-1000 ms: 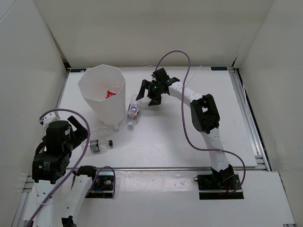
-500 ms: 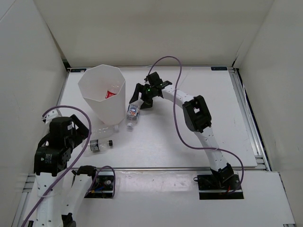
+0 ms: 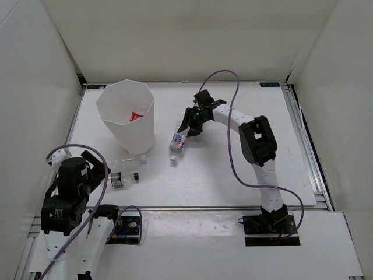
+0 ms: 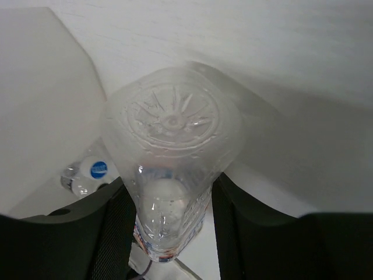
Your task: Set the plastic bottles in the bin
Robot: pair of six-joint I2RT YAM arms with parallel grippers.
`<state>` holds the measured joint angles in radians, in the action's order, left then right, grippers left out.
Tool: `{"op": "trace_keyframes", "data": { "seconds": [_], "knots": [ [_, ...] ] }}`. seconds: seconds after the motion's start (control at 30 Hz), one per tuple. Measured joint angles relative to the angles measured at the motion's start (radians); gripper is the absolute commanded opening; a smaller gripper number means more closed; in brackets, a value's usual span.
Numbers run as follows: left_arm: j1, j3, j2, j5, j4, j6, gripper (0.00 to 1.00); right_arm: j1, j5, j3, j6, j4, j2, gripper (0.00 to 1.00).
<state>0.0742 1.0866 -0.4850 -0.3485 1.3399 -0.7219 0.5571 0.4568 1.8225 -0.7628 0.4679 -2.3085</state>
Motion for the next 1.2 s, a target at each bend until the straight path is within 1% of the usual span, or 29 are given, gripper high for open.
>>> {"op": "trace_keyframes", "data": {
  "seconds": [0.13,0.23,0.3,0.4,0.5,0.53,0.57,0.67,0.7,0.77,0.83,0.87,0.9,0.93,0.97,1.07,1.2],
  "knots": [
    [0.0,-0.039,0.031,-0.002,0.007,-0.029,1.0,-0.035,-0.089,-0.089,0.039,0.082,0.146,0.19],
    [0.0,-0.052,0.041,-0.005,0.01,-0.04,1.0,-0.06,-0.127,-0.096,0.04,0.11,0.285,0.15],
    [0.0,-0.065,0.047,-0.008,0.011,-0.046,1.0,-0.07,-0.143,-0.071,0.035,0.109,0.372,0.13],
    [0.0,-0.086,0.055,-0.011,0.014,-0.047,1.0,-0.059,-0.169,0.044,0.021,0.099,0.453,0.12],
    [0.0,-0.094,0.056,-0.011,0.014,-0.048,1.0,-0.013,-0.201,0.216,0.013,0.066,0.458,0.12],
    [0.0,-0.095,0.056,-0.01,0.013,-0.048,1.0,0.008,-0.21,0.283,0.014,0.047,0.445,0.14],
    [0.0,-0.096,0.055,-0.01,0.013,-0.049,1.0,0.03,-0.216,0.348,0.021,0.02,0.427,0.18],
    [0.0,-0.099,0.043,-0.003,0.011,-0.054,1.0,0.109,-0.263,0.555,0.069,-0.055,0.34,0.18],
    [0.0,-0.099,0.033,-0.001,0.01,-0.057,1.0,0.142,-0.292,0.6,0.095,-0.092,0.313,0.2],
    [0.0,-0.099,0.006,0.01,0.01,-0.065,1.0,0.205,-0.349,0.618,0.147,-0.164,0.282,0.21],
    [0.0,-0.099,-0.025,0.025,0.01,-0.079,1.0,0.261,-0.402,0.618,0.204,-0.203,0.246,0.28],
    [0.0,-0.099,-0.038,0.033,0.01,-0.087,1.0,0.282,-0.42,0.618,0.229,-0.214,0.227,0.58],
    [0.0,-0.099,-0.05,0.042,0.01,-0.095,1.0,0.303,-0.435,0.618,0.258,-0.219,0.205,0.82],
    [0.0,-0.099,-0.06,0.049,0.01,-0.104,1.0,0.319,-0.446,0.618,0.284,-0.219,0.183,0.99],
    [0.0,-0.1,-0.067,0.052,0.01,-0.11,1.0,0.332,-0.46,0.618,0.307,-0.216,0.164,1.0],
    [0.0,-0.111,-0.079,0.064,0.007,-0.136,1.0,0.37,-0.528,0.6,0.403,-0.185,0.138,1.0],
    [0.0,-0.158,-0.083,0.06,-0.003,-0.216,1.0,0.409,-0.614,0.542,0.475,-0.167,0.2,1.0]
  ]
}}
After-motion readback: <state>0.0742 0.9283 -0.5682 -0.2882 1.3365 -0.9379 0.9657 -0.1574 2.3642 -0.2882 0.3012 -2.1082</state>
